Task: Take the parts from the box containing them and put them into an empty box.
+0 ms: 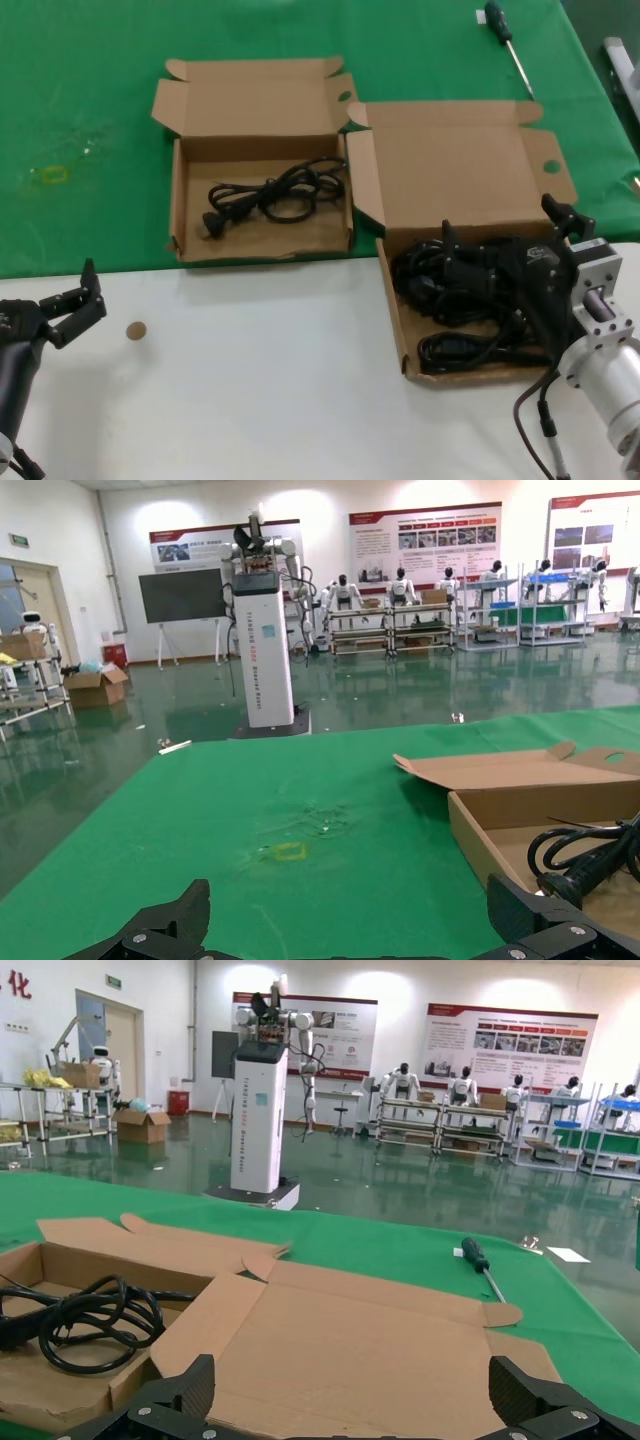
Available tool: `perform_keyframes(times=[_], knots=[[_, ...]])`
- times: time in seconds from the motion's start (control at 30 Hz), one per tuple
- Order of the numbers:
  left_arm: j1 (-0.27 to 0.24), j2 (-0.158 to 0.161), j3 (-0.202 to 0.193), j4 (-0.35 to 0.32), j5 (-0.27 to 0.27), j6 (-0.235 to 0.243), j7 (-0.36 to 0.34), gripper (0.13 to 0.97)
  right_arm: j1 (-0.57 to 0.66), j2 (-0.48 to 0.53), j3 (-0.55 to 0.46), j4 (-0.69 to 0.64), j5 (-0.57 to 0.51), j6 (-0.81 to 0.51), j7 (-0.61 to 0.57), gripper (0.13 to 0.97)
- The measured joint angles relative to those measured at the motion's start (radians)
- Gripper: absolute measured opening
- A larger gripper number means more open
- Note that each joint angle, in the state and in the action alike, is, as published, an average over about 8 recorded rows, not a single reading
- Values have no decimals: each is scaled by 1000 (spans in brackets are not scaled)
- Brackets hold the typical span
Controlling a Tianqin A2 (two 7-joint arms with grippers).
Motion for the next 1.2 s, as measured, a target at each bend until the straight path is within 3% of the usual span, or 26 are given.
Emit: perform_keyframes(times=[1.2], knots=[[0,0,0,0,0,0,0,966,0,0,0,0,0,0,0,966]])
